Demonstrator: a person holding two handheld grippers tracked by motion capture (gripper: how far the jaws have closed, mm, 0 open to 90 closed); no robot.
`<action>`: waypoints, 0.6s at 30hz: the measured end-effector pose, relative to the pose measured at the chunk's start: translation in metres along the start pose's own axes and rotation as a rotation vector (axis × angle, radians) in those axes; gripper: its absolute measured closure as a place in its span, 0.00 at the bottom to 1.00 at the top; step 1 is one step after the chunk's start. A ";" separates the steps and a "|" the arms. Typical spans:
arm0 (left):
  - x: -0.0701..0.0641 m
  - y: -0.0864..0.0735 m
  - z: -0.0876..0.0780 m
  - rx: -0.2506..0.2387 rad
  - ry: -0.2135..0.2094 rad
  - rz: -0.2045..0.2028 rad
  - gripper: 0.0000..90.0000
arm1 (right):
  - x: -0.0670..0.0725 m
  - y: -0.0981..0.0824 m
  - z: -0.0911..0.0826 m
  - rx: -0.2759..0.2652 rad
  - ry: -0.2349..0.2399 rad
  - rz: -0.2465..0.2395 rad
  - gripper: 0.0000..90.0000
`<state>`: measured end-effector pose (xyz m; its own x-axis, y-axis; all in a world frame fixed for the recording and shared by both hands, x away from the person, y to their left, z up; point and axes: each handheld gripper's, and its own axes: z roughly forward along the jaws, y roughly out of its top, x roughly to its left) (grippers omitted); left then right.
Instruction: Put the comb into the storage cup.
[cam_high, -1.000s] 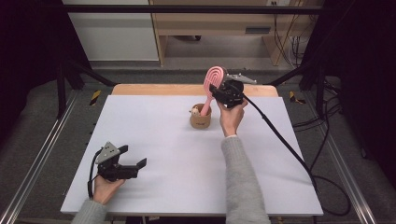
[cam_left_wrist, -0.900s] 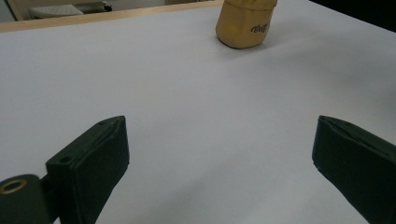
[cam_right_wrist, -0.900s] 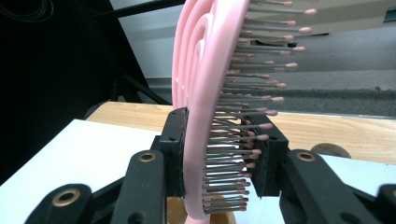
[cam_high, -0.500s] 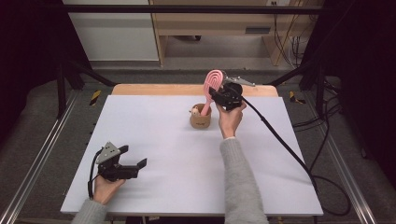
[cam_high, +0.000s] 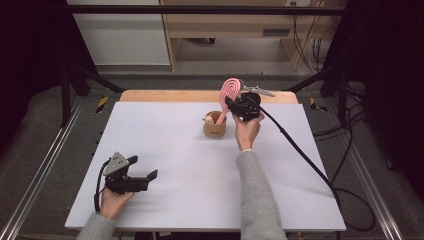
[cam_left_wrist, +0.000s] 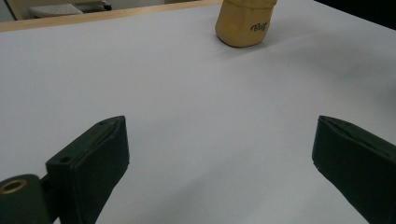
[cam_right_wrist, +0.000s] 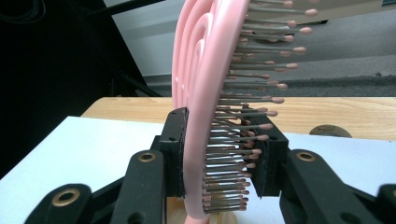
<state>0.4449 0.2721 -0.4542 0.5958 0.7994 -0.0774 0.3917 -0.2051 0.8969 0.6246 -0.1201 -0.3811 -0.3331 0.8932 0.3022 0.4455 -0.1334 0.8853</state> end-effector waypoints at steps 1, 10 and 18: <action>0.000 0.000 0.000 0.001 0.000 0.000 0.04 | -0.001 0.000 0.000 0.001 0.000 0.004 0.71; 0.000 0.000 0.000 0.000 0.001 0.001 0.04 | -0.006 -0.002 -0.002 -0.011 -0.002 0.011 0.70; -0.001 0.000 0.001 0.005 0.002 0.001 0.04 | -0.011 -0.004 -0.004 -0.018 -0.004 0.016 0.69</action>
<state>0.4450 0.2713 -0.4545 0.5949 0.8002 -0.0759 0.3947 -0.2085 0.8948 0.6230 -0.1314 -0.3869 -0.3229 0.8923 0.3156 0.4356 -0.1559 0.8865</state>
